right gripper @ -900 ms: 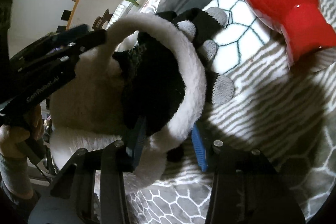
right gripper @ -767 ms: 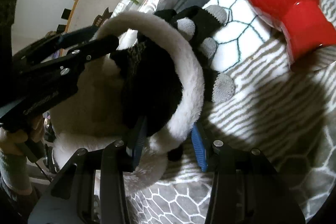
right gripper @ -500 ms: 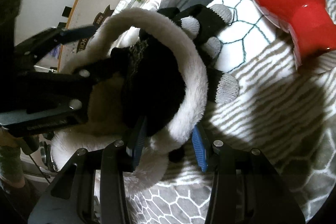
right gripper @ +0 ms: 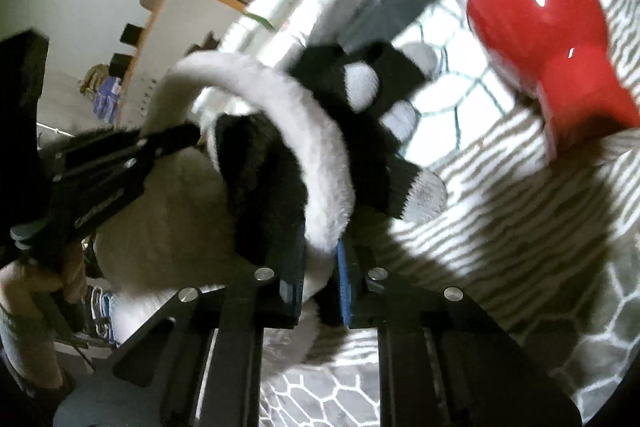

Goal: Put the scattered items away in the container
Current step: 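Grasp the white fluffy earmuff band with the right gripper and lift, then carry the earmuff over the cardboard box and lower it inside, then open the right gripper to release the earmuff and withdraw, then grasp the orange knit glove with the right gripper and lift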

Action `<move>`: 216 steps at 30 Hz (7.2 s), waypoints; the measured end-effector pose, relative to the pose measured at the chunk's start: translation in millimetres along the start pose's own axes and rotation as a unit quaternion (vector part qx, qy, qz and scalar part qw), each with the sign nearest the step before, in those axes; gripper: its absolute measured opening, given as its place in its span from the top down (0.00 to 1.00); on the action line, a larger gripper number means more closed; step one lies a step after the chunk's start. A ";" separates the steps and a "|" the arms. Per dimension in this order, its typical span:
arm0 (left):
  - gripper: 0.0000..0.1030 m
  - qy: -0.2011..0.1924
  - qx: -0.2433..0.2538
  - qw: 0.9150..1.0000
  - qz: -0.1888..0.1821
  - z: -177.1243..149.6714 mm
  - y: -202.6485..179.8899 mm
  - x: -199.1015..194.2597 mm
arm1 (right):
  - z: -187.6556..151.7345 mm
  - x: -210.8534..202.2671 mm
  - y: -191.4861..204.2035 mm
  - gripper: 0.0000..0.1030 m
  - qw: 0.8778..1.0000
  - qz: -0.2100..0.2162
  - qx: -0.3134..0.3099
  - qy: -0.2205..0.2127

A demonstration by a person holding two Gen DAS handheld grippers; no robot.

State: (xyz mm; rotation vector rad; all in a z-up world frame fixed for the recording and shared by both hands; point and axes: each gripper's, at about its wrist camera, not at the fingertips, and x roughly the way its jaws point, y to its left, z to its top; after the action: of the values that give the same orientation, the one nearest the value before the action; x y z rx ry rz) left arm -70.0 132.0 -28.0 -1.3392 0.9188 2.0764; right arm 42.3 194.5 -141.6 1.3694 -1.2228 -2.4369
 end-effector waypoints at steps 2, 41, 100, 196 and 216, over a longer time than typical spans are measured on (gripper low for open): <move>0.90 -0.011 -0.025 1.000 -0.005 -8.0 5.3 -15.4 | -1.8 -16.4 9.0 0.89 1.000 -0.003 -0.020 -0.024; 0.89 -0.104 -0.321 0.941 -0.002 54.7 340.5 -25.3 | 276.8 110.7 409.3 0.90 0.918 -0.122 -0.373 -0.066; 0.18 0.117 -0.471 0.869 -0.101 3.4 413.7 134.9 | 283.4 261.5 301.9 0.54 0.900 -0.142 -0.280 0.303; 0.83 0.073 -0.511 0.849 -0.113 -177.2 119.8 52.8 | 79.0 52.5 109.0 0.41 0.963 -0.208 -0.086 0.146; 0.84 -0.025 -0.543 0.816 -0.197 -184.8 180.5 -126.1 | 42.1 1.4 202.4 0.44 0.968 -0.061 -0.125 0.210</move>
State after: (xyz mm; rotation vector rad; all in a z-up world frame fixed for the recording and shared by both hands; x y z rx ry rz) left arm -42.1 -131.6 83.2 -1.7317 -0.7180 2.2775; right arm -48.2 82.4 6.7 1.7965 -0.7275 -2.1183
